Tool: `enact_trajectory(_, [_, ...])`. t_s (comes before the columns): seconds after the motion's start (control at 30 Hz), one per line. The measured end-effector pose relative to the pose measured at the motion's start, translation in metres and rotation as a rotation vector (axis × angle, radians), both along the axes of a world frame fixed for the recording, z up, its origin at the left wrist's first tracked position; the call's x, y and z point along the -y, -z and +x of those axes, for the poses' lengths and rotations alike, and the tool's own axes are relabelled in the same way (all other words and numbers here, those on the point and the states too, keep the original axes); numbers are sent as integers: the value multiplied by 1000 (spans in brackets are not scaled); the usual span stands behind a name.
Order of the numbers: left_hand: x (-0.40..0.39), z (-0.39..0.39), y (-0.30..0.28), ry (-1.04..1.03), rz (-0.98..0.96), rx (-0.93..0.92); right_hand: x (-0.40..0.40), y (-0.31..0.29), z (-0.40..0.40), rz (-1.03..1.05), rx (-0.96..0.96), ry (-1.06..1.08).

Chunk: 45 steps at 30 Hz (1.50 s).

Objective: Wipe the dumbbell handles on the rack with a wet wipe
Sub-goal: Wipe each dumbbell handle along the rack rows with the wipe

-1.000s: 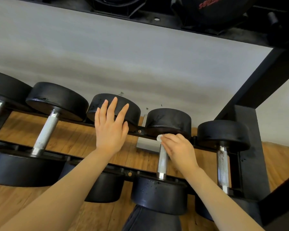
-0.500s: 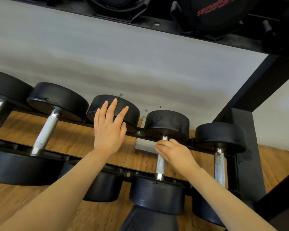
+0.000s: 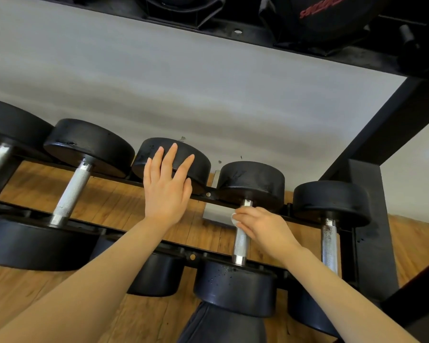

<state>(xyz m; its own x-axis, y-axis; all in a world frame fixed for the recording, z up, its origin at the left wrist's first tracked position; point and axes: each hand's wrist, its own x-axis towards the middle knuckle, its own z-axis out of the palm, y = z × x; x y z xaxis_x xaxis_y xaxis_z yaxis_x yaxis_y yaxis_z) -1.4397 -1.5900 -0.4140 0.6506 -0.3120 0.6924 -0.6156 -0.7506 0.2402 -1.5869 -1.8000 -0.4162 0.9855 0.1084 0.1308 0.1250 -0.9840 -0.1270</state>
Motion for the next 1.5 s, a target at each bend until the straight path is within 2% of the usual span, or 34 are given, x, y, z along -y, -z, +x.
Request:
enact_trajectory(0.13, [0,0,0,-3,3,4,1,8,11,53,77,124])
enact_trajectory(0.33, [2,1,1,-9,9,15,3,16,-12,100,169,-5])
enact_trajectory(0.5, [1,1,1,-14,18,-5,1,29,-5,188,229,192])
enact_trajectory(0.7, [2,0,0,-22,30,-29,-1,40,-23,272,276,67])
enact_trajectory(0.8, [2,1,1,-24,26,-21,6,37,-16,215,317,107])
enact_trajectory(0.93, [2,1,2,-19,21,-25,8,39,-13,329,369,207])
enact_trajectory(1.07, [2,1,1,-11,22,-23,3,49,-27,235,390,103])
enact_trajectory(1.23, [2,-1,0,-11,13,-29,4,46,-21,11,506,117])
enact_trajectory(1.37, [2,-1,0,-5,10,-29,2,43,-17,33,531,174])
enact_trajectory(1.5, [2,-1,0,-3,1,-27,-2,38,-21,154,415,204])
